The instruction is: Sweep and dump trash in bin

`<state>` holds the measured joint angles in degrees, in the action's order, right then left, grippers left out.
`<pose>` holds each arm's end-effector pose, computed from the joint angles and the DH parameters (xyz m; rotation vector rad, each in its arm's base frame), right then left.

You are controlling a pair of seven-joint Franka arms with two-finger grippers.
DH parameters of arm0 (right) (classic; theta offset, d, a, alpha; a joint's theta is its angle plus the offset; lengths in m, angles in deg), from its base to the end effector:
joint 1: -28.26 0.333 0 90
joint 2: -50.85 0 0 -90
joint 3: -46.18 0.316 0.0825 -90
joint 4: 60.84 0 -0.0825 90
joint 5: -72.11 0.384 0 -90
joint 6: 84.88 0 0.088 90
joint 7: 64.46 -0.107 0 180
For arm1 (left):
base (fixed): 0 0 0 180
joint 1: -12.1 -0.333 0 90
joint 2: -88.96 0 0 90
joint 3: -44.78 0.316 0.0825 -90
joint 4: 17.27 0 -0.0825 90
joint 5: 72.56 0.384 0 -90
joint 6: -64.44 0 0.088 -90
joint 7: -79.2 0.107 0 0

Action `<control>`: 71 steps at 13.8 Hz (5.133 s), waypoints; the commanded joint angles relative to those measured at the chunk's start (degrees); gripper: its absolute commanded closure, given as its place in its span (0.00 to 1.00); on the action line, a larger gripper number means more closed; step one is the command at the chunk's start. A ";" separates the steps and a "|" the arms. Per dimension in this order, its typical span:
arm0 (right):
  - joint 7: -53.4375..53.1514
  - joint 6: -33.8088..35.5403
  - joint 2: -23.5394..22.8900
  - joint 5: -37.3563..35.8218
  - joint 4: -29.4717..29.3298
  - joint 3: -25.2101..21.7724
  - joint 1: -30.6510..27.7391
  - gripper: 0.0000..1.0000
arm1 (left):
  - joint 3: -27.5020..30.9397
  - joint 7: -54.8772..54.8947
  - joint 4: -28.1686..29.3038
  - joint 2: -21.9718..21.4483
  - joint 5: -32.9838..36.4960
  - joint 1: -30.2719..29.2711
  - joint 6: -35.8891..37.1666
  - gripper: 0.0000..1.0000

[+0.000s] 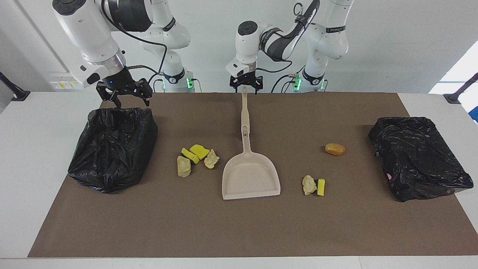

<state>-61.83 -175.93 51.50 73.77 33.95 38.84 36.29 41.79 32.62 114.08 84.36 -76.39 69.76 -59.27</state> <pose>0.5499 0.0093 0.5929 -3.1079 -0.0881 0.0832 0.2408 -0.4339 0.3794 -3.1101 0.3226 0.1127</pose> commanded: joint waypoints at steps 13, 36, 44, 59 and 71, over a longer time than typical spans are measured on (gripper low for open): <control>-8.08 -13.46 -5.04 1.24 4.88 -0.05 6.56 0.00 | 1.40 -4.13 1.36 4.16 -0.66 2.37 -5.67 0.43; -27.30 -27.77 -11.01 2.47 8.48 -0.05 21.30 0.00 | 1.75 -3.61 0.84 -5.51 14.54 -27.74 18.26 1.00; -41.21 -37.52 -17.87 2.21 9.53 -0.13 34.84 0.00 | 1.75 1.84 1.10 -3.14 18.33 -43.85 13.67 1.00; -38.84 -39.57 -19.63 -0.16 12.53 -0.13 35.65 0.25 | 1.66 11.51 2.77 -3.22 13.32 -45.79 13.67 1.00; -27.46 -31.33 -16.22 -0.17 10.60 -0.31 34.42 1.00 | 1.75 17.93 -2.59 3.09 3.65 -46.67 6.83 1.00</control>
<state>-95.68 -211.85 32.55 74.12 45.44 38.52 72.03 43.94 49.22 114.19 84.38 -71.62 24.16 -51.06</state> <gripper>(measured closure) 0.678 0.731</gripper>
